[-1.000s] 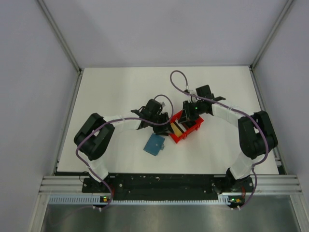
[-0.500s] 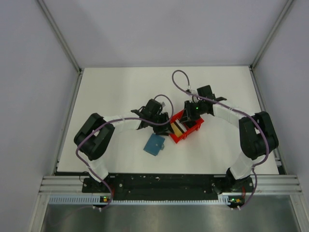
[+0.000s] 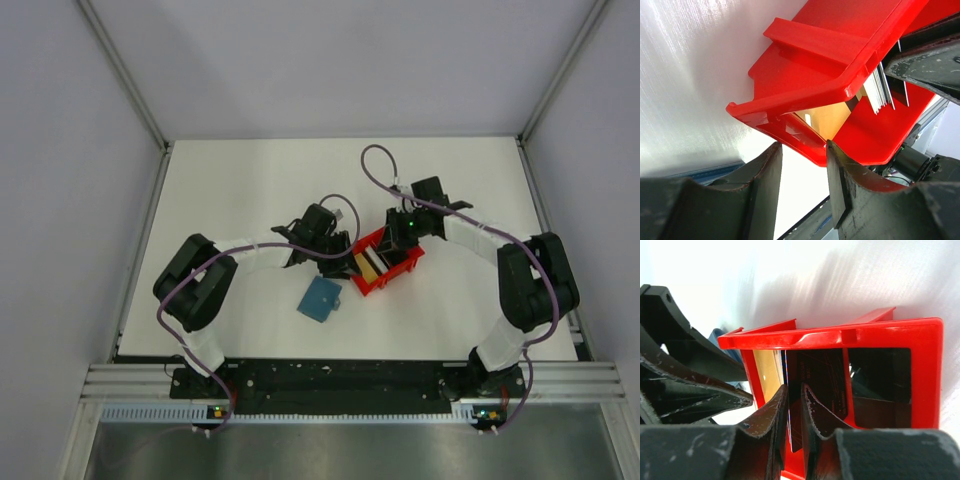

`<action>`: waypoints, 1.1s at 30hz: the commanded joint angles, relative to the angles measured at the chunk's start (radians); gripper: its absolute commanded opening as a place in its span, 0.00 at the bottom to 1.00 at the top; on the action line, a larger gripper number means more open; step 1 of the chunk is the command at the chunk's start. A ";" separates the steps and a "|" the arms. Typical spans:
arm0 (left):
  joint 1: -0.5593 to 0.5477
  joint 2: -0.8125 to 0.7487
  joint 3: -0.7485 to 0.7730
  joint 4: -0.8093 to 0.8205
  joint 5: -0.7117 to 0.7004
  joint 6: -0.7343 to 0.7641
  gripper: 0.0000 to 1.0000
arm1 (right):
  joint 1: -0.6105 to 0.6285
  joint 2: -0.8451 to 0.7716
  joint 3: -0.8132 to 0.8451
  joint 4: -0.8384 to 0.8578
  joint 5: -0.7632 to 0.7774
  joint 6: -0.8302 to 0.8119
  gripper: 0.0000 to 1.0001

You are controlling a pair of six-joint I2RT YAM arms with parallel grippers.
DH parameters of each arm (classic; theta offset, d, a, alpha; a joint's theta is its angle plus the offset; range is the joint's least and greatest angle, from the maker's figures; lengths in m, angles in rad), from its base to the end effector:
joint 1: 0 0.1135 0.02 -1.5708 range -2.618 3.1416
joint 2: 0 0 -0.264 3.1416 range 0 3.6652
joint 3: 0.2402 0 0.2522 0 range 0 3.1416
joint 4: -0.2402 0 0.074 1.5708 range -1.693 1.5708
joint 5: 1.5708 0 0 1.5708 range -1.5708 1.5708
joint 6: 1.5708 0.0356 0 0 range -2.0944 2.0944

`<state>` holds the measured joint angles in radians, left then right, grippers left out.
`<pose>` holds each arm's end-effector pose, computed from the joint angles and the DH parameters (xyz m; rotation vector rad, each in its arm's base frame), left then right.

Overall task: Put the credit cards into the card holder
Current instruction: Pick up the credit card from the storage box.

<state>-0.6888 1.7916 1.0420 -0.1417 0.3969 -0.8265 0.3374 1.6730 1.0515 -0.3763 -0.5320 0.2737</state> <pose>0.2731 -0.2427 0.1650 0.0058 2.7241 -1.0570 0.3128 0.1289 0.1943 -0.2924 2.6013 0.9092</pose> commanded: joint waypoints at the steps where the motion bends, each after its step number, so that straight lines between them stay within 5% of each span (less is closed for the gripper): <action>1: 0.003 0.002 0.036 0.076 0.011 0.010 0.44 | -0.023 -0.027 -0.013 -0.004 0.041 0.002 0.14; 21: 0.003 0.006 0.035 0.082 0.014 0.007 0.45 | -0.029 -0.081 -0.047 -0.030 0.265 -0.013 0.17; 33: 0.003 0.009 0.035 0.091 0.019 0.003 0.45 | -0.018 -0.061 -0.028 -0.059 0.245 -0.048 0.15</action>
<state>-0.6888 1.7931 1.0439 -0.1047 0.4038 -0.8276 0.3225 1.6352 1.0080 -0.4351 -0.2962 0.2459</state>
